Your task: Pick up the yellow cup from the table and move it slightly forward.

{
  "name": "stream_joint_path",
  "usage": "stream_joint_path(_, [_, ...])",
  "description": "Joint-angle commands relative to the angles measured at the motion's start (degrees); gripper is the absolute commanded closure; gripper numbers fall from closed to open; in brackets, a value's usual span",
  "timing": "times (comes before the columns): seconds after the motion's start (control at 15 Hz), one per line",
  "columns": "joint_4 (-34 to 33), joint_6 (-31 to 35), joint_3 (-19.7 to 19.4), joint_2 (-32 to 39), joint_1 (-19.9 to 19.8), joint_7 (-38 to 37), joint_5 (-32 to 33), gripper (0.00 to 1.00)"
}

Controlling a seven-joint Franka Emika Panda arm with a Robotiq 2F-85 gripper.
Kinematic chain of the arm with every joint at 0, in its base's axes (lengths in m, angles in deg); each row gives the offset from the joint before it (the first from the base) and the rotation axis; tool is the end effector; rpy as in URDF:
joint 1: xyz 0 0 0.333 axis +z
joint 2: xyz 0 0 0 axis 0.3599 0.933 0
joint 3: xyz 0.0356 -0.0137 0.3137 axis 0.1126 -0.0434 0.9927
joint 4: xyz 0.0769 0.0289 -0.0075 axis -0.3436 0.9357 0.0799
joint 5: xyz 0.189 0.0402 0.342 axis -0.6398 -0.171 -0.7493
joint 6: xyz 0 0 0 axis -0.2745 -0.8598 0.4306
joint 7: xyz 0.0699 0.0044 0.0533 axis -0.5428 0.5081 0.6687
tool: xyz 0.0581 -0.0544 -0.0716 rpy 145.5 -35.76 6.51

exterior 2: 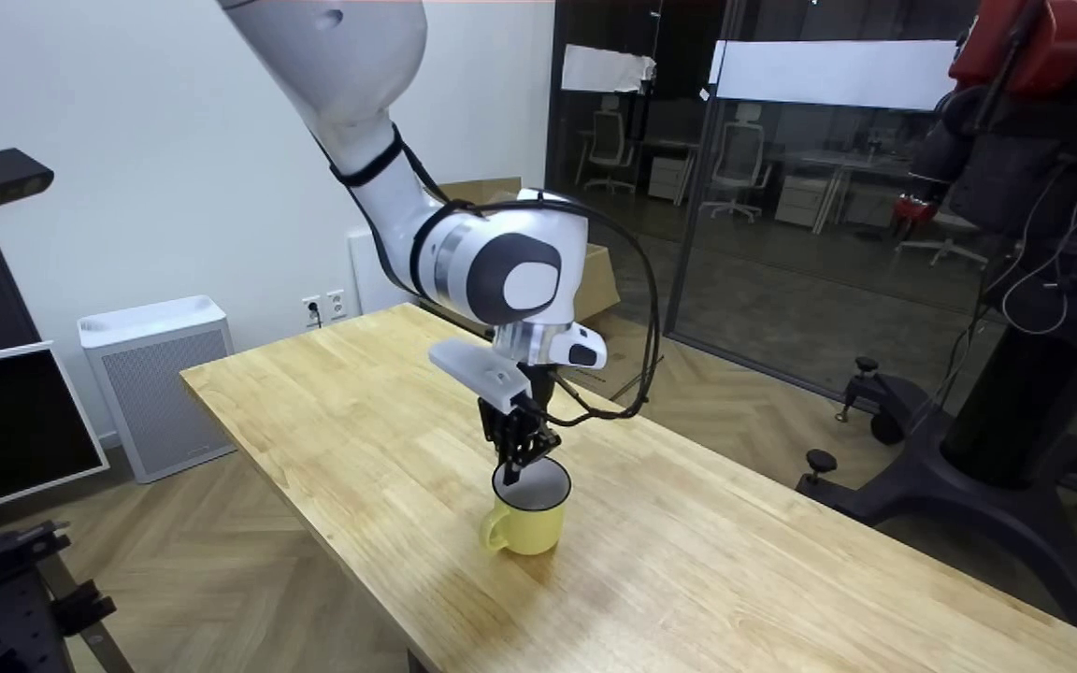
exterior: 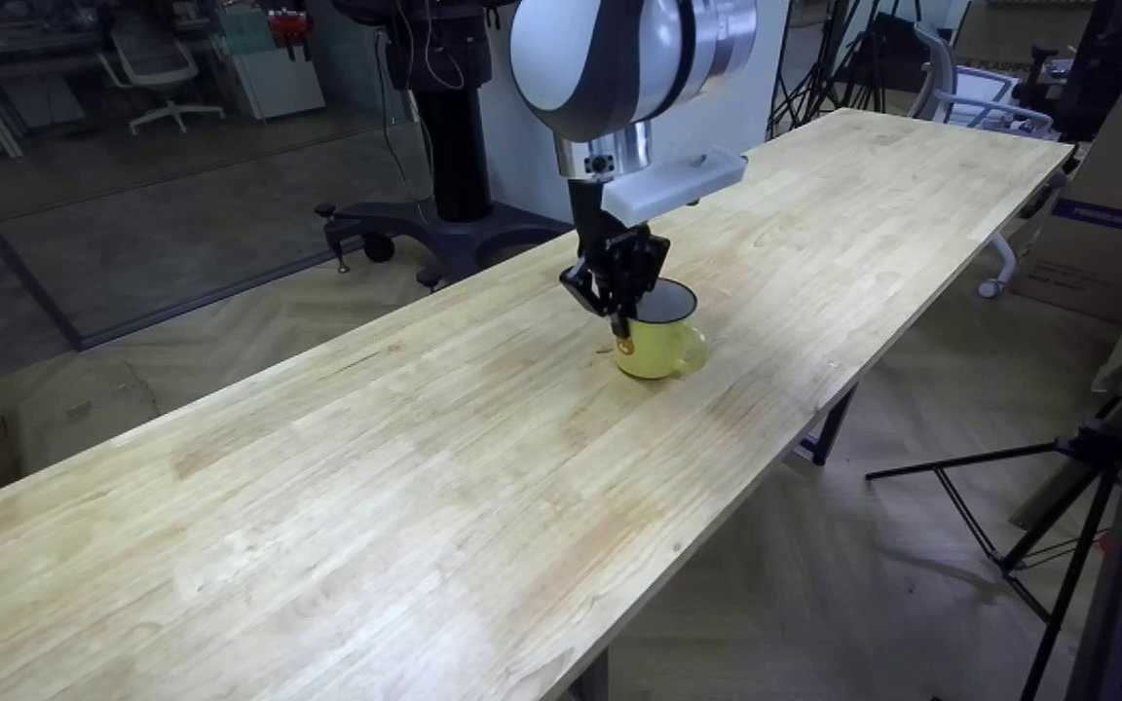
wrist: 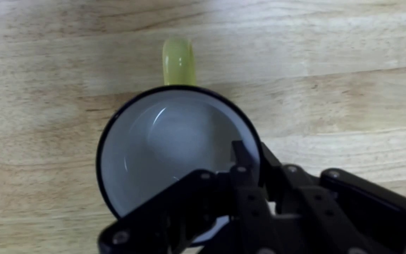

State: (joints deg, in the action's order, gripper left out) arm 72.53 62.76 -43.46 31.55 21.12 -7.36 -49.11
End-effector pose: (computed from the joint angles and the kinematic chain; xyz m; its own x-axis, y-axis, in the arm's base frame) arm 0.6107 -0.0205 0.1331 0.9813 -0.1302 -0.1417 -0.1291 -0.9915 0.0175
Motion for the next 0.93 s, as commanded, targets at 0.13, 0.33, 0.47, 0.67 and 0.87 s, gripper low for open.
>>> stream_joint_path(0.13, [-14.0, -5.8, -0.6, 8.0, 0.1, -1.4, 0.4, 0.97])
stream_joint_path(0.33, [-18.9, -10.1, -0.3, 10.3, 0.0, -1.3, 0.2, 0.97])
stream_joint_path(0.47, [-21.5, -11.8, -0.2, 11.6, -0.1, -1.3, 0.1, 0.97])
stream_joint_path(0.67, [-24.1, -12.8, -0.5, 12.9, 0.1, -1.7, 0.2, 0.59])
stream_joint_path(0.87, [-25.3, -12.6, -0.7, 13.6, 0.5, -2.2, 0.5, 0.38])
